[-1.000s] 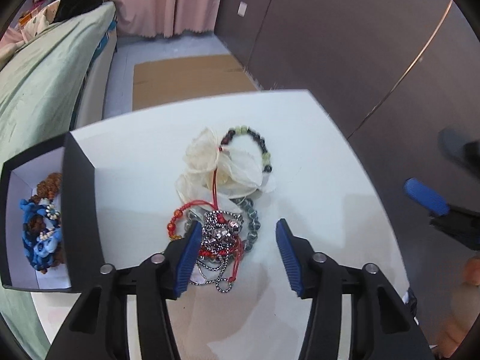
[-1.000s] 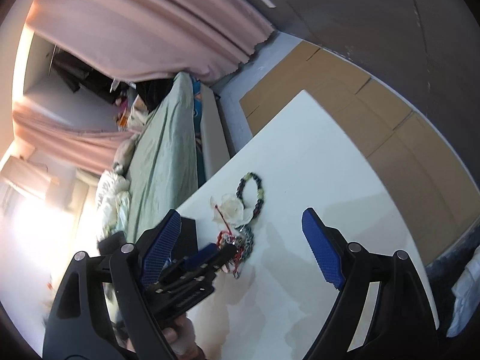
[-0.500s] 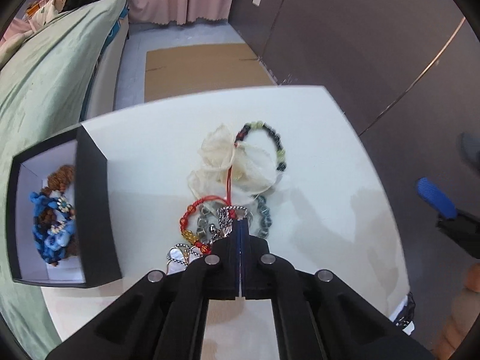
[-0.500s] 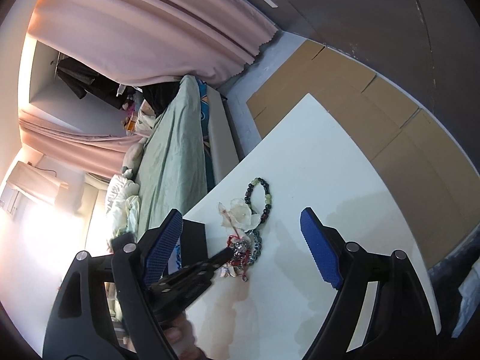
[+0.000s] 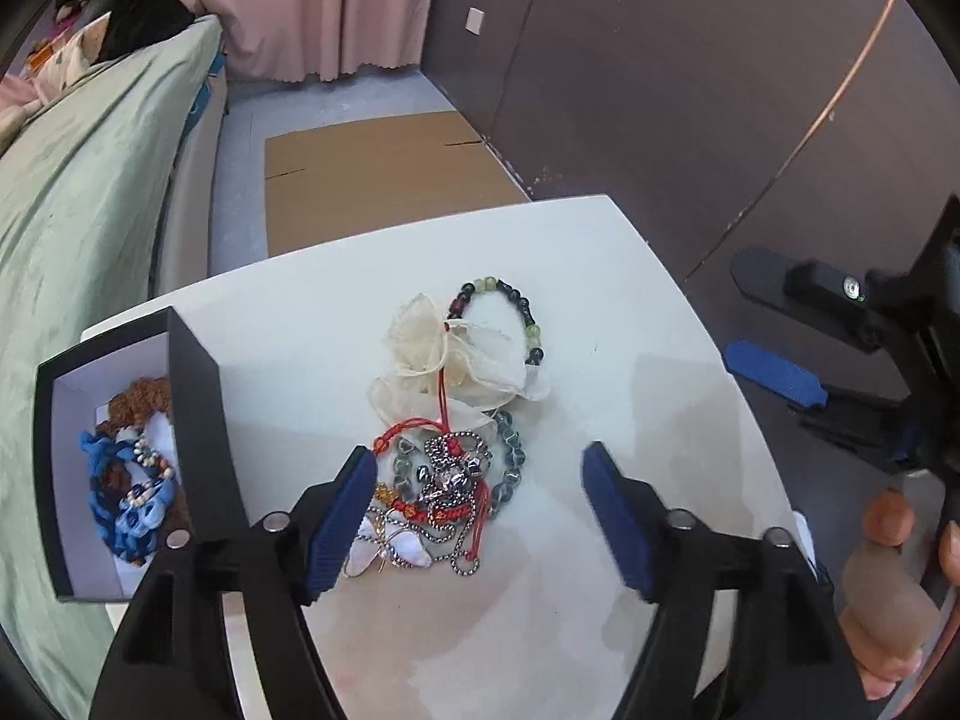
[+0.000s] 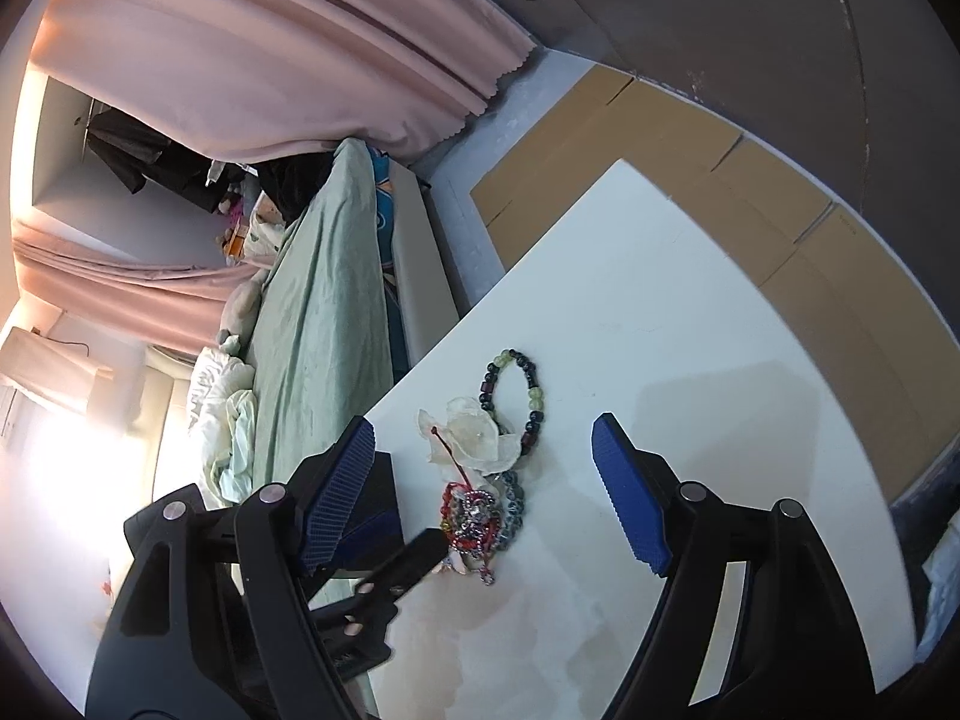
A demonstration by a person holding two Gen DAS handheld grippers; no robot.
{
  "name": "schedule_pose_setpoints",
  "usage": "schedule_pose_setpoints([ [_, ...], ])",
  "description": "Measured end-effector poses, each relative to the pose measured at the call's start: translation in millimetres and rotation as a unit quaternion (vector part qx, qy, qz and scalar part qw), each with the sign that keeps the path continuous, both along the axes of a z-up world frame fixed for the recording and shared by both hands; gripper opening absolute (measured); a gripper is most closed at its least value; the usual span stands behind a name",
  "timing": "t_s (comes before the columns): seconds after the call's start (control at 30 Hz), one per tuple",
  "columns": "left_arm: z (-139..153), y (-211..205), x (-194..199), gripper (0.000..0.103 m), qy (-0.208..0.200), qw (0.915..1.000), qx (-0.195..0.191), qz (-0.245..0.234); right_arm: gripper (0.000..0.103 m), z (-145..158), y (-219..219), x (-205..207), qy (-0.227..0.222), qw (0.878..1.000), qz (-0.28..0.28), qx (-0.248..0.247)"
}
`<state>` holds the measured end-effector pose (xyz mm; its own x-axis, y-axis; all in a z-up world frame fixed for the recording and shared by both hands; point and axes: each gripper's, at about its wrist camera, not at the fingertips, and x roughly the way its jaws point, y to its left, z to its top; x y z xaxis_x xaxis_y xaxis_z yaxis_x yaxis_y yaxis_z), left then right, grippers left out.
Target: Organize jewelry
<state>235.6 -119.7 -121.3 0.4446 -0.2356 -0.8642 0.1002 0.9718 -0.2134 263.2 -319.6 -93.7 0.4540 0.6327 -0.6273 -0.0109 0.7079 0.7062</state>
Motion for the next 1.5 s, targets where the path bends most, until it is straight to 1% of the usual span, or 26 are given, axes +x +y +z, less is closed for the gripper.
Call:
schedule_pose_setpoints([
  [0.03, -4.9, 0.8, 2.5, 0.053, 0.009, 0.9999, -0.006, 0.0, 0.076, 0.4, 1.8, 1.0, -0.001, 1.0, 0.003, -0.002],
  [0.07, -9.6, 1.4, 5.1, 0.044, 0.02, 0.9997, -0.014, 0.0, 0.076, 0.5, 5.2, 2.2, -0.002, 1.0, 0.007, -0.007],
  [0.13, -17.9, 2.0, 9.5, 0.042, 0.03, 0.9995, -0.011, 0.003, 0.076, 0.1, 9.1, 3.7, -0.002, 1.0, 0.012, -0.018],
  [0.27, -31.2, 3.4, 16.4, 0.042, 0.045, 0.9989, -0.009, 0.011, 0.075, -10.0, 12.7, 7.8, 0.014, 0.999, 0.02, -0.041],
  [0.33, -30.9, -0.4, 17.6, 0.042, 0.036, 0.9993, 0.002, 0.008, 0.069, -15.2, 16.7, 8.1, 0.021, 0.998, 0.031, -0.046],
  [0.4, -31.4, -4.0, 18.7, 0.042, 0.036, 0.9993, 0.009, 0.003, 0.065, -21.4, 22.5, 7.8, 0.029, 0.997, 0.045, -0.051],
  [0.43, -31.7, -6.1, 19.3, 0.041, 0.036, 0.9993, 0.014, 0.001, 0.064, -25.6, 25.0, 7.6, 0.034, 0.997, 0.052, -0.052],
  [0.47, -32.4, -7.8, 20.0, 0.038, 0.037, 0.9992, 0.016, -0.002, 0.064, -28.9, 26.6, 7.5, 0.039, 0.996, 0.056, -0.05],
  [0.5, -36.2, -9.7, 20.9, 0.038, 0.052, 0.9985, 0.014, -0.005, 0.063, -33.2, 28.1, 7.5, 0.046, 0.996, 0.06, -0.044],
  [0.6, -35.9, -13.7, 18.8, 0.037, 0.048, 0.9982, 0.036, -0.007, 0.063, -37.5, 29.6, 8.3, 0.054, 0.996, 0.062, -0.029],
  [0.67, -36.4, -10.6, 20.0, 0.025, 0.048, 0.9979, 0.044, 0.003, 0.063, -37.2, 30.9, 7.7, 0.054, 0.996, 0.062, -0.022],
  [0.73, -36.8, -2.7, 22.8, 0.024, 0.053, 0.9982, 0.024, 0.012, 0.063, -36.9, 32.3, 6.9, 0.056, 0.996, 0.063, -0.014],
  [0.77, -36.4, -0.3, 23.0, 0.018, 0.055, 0.9982, 0.02, 0.011, 0.062, -38.2, 33.2, 6.8, 0.058, 0.996, 0.064, -0.01],
  [0.8, -35.0, 0.6, 23.0, 0.015, 0.055, 0.9982, 0.022, 0.011, 0.059, -39.0, 33.7, 7.2, 0.061, 0.996, 0.065, -0.006],
  [0.87, -27.7, 5.2, 21.1, 0.012, 0.051, 0.9985, 0.017, 0.012, 0.057, -43.2, 35.5, 7.7, 0.07, 0.995, 0.067, 0.01],
  [1.03, -7.5, 18.4, 17.0, 0.012, 0.038, 0.9991, 0.003, 0.018, 0.052, -47.6, 37.5, 11.1, 0.08, 0.994, 0.067, 0.031],
  [1.17, 11.3, 25.6, 11.5, 0.011, 0.025, 0.9995, -0.005, 0.017, 0.049, -52.0, 37.3, 15.2, 0.089, 0.994, 0.06, 0.036],
  [1.3, 38.3, 36.2, 5.4, 0.011, 0.003, 0.9998, -0.011, 0.018, 0.049, -57.8, 37.2, 18.9, 0.097, 0.993, 0.045, 0.044],
  [1.4, 59.8, 41.3, 1.6, 0.011, -0.015, 0.9996, -0.016, 0.019, 0.049, -63.0, 43.1, 23.2, 0.102, 0.993, 0.044, 0.037],
  [1.47, 74.9, 43.4, -1.4, 0.011, -0.028, 0.9993, -0.015, 0.021, 0.047, -68.5, 46.9, 25.5, 0.11, 0.992, 0.044, 0.038],
  [1.5, 80.9, 44.6, -2.4, 0.011, -0.032, 0.9992, -0.015, 0.021, 0.043, -70.4, 47.9, 26.2, 0.112, 0.992, 0.044, 0.037],
])
